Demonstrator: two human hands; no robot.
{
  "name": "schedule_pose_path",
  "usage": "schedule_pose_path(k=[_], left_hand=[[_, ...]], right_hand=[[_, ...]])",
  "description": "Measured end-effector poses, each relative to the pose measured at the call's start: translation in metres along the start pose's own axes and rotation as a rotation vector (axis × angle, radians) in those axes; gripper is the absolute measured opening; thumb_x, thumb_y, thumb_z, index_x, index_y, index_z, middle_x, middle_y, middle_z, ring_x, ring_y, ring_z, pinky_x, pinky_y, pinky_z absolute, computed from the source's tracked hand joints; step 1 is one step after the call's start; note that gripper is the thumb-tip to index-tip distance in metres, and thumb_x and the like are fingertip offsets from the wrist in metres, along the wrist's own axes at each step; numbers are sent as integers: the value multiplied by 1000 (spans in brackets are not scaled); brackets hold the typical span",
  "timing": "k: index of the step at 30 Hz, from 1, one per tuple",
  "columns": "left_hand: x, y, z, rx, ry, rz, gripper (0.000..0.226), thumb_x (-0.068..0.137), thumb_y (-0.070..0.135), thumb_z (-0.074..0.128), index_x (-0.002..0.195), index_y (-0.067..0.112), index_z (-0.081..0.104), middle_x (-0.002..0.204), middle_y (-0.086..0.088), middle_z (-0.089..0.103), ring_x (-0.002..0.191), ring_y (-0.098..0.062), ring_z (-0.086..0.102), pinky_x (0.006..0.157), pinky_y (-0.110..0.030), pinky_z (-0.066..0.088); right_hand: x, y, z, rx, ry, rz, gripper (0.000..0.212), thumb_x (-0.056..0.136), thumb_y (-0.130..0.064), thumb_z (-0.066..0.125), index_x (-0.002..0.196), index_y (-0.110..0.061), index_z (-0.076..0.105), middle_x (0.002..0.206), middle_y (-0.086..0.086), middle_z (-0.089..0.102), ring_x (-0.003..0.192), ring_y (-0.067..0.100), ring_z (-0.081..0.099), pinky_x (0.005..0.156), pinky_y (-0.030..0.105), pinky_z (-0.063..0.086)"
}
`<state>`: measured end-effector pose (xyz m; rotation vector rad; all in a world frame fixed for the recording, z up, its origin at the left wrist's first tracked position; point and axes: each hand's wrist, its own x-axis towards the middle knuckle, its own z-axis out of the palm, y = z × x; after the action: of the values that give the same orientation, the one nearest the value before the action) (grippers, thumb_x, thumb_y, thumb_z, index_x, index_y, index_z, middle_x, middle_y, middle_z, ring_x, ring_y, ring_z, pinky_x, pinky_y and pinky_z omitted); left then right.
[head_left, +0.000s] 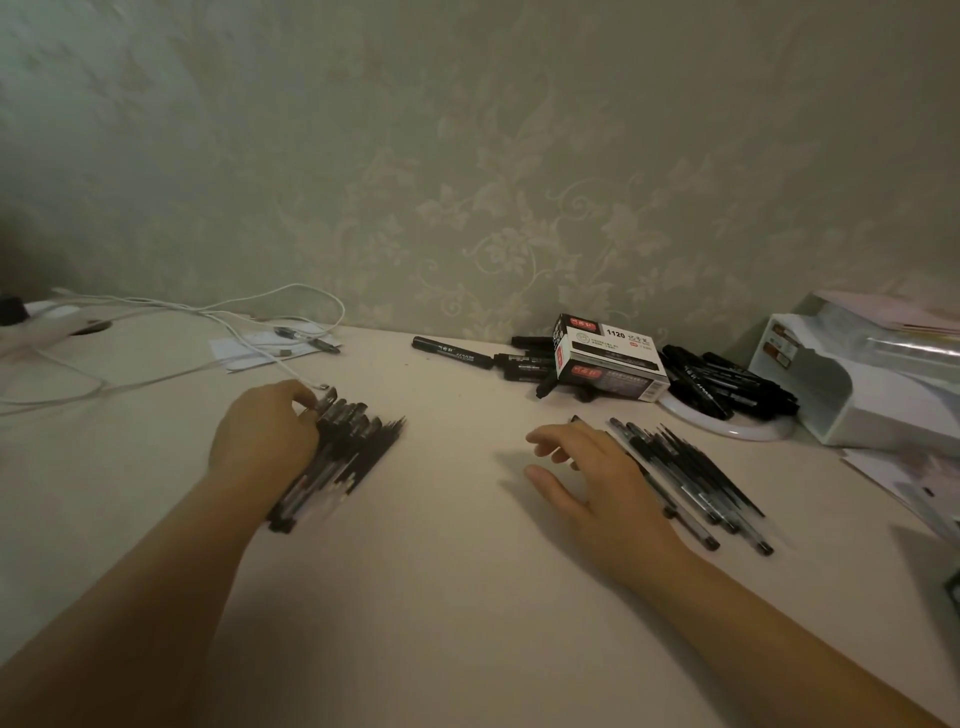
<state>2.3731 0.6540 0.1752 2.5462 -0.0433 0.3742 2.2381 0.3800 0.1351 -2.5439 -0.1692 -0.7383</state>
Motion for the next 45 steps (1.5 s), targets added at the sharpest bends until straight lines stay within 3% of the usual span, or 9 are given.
schedule_pose_path(k=[3, 9, 14, 19, 24, 28, 37, 40, 45], left_hand=[[0, 0, 1, 45, -26, 4, 23, 93, 16, 51, 111, 16, 66, 109, -15, 66, 101, -32, 57, 84, -38, 46], [0, 1, 3, 89, -19, 9, 26, 97, 17, 45, 103, 6, 68, 96, -16, 64, 78, -25, 49, 70, -34, 39], [-2, 4, 3, 148, -18, -8, 35, 99, 30, 43, 109, 6, 66, 107, -18, 60, 97, -37, 57, 84, -42, 50], [-8, 14, 2, 181, 28, 11, 35, 98, 35, 43, 120, 12, 59, 117, -16, 53, 107, -37, 51, 89, -46, 46], [-21, 30, 8, 76, 64, 169, 30, 95, 32, 50, 118, 17, 61, 111, -11, 56, 101, -31, 54, 86, -45, 48], [-45, 52, 23, -138, 72, 427, 17, 91, 29, 59, 105, 22, 65, 87, 5, 53, 76, -12, 53, 72, -29, 43], [-66, 64, 49, -279, -112, 543, 15, 92, 28, 58, 105, 25, 65, 84, 12, 57, 72, -4, 51, 73, -24, 43], [-67, 66, 47, -327, -138, 505, 15, 93, 33, 56, 101, 26, 66, 85, 11, 59, 73, -4, 53, 71, -23, 45], [-77, 76, 47, -528, -337, 472, 19, 93, 42, 52, 86, 30, 65, 75, 10, 66, 69, -4, 62, 66, -28, 52]], right_hand=[[0, 0, 0, -2, 2, 2, 26, 96, -39, 55, 120, -31, 58, 106, -19, 55, 103, -4, 49, 86, 7, 34], [0, -4, 0, -33, 4, 46, 27, 95, -43, 51, 118, -31, 58, 104, -21, 53, 101, -7, 47, 84, 3, 32], [3, 3, -6, -137, 147, 185, 21, 93, -22, 62, 114, -24, 61, 106, -16, 48, 99, 7, 49, 85, 22, 42], [3, 15, -21, -347, 92, 342, 20, 93, -25, 62, 111, -17, 61, 106, -6, 47, 98, 15, 45, 84, 29, 41], [4, 14, -22, -470, 15, 351, 27, 96, -32, 55, 118, -16, 60, 111, -1, 50, 102, 19, 46, 88, 33, 40], [5, 13, -19, -521, -16, 324, 28, 98, -31, 51, 120, -16, 61, 116, 1, 52, 107, 21, 47, 92, 33, 39], [9, 6, -17, -272, -17, 358, 22, 98, -17, 56, 119, -17, 59, 111, 0, 60, 94, 12, 54, 80, 23, 44], [13, -5, -18, 84, 66, 385, 15, 94, -21, 64, 107, -27, 63, 94, -10, 63, 77, 2, 59, 65, 8, 42], [7, -32, -4, 629, -34, 310, 14, 90, -16, 69, 89, -30, 67, 86, -4, 72, 78, 13, 69, 67, 22, 55]])
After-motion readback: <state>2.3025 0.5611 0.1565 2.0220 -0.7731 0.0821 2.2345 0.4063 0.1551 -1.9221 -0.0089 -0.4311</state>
